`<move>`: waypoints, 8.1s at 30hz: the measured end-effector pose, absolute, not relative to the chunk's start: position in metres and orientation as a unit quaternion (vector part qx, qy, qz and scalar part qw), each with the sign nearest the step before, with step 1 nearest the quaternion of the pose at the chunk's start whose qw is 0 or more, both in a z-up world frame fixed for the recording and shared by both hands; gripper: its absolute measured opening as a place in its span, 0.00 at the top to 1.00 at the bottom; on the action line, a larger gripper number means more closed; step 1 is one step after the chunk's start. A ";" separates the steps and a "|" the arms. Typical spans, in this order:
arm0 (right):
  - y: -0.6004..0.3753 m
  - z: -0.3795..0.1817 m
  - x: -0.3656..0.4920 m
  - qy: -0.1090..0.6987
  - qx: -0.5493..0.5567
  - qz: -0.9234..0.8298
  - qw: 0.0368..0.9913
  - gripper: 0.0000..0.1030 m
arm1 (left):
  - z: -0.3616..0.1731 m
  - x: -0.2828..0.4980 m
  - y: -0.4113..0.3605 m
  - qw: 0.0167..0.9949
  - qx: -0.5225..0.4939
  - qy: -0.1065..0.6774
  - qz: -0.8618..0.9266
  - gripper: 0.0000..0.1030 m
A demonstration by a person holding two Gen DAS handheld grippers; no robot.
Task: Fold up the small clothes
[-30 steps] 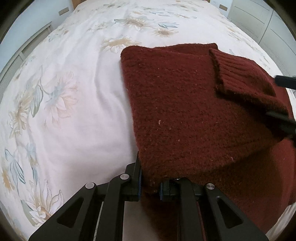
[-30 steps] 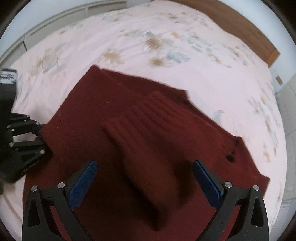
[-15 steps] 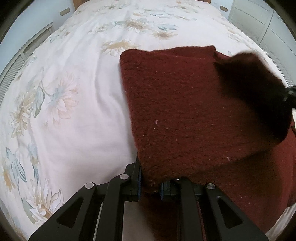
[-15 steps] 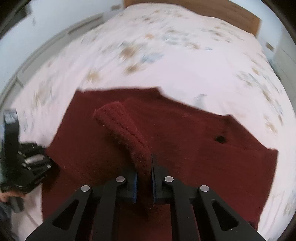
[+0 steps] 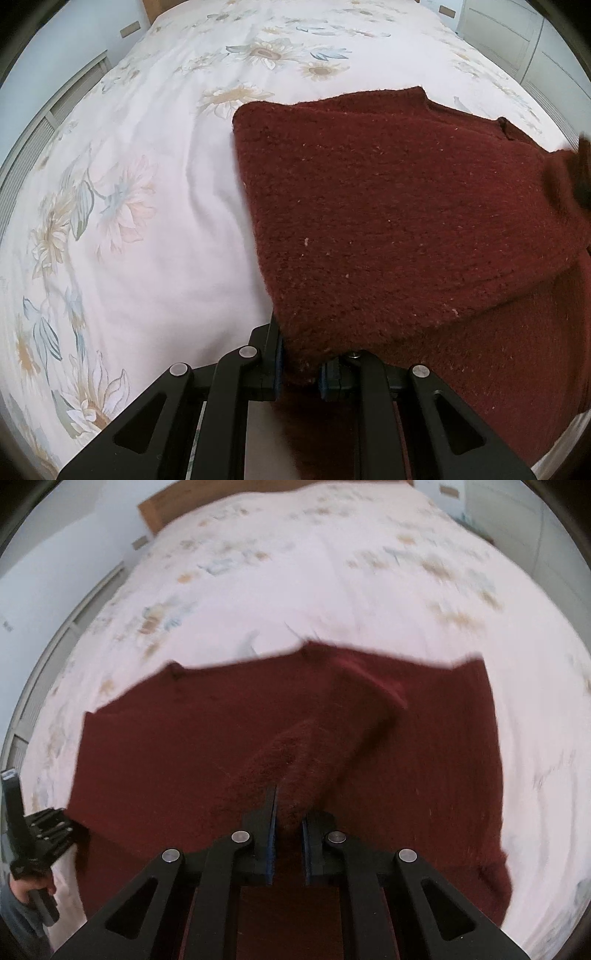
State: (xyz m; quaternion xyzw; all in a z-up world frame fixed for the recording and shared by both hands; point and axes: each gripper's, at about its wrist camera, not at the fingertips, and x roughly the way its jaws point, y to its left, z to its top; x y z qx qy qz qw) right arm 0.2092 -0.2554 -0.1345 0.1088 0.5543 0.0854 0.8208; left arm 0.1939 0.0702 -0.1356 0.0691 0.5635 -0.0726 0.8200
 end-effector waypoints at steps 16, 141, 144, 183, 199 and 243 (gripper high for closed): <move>-0.257 -0.157 0.195 0.579 0.081 0.070 0.808 0.84 | -0.165 0.176 0.029 0.818 0.096 0.564 -0.059 0.86; -0.337 -0.153 -0.031 0.589 0.123 0.045 0.798 0.87 | -0.113 -0.018 -0.001 0.802 0.027 0.579 -0.141 0.91; -0.336 -0.135 -0.026 0.575 0.118 0.051 0.808 0.87 | -0.093 -0.013 0.019 0.813 0.007 0.564 -0.144 0.91; -0.341 -0.076 0.250 0.513 0.168 0.003 0.842 0.88 | -0.053 0.235 0.051 0.852 -0.043 0.521 -0.027 0.91; -0.332 -0.086 0.256 0.513 0.138 -0.014 0.847 0.30 | -0.069 0.254 0.038 0.831 -0.023 0.555 -0.016 0.68; -0.305 -0.169 0.165 0.503 0.033 0.015 0.864 0.00 | -0.137 0.178 0.015 0.845 0.039 0.531 -0.061 0.01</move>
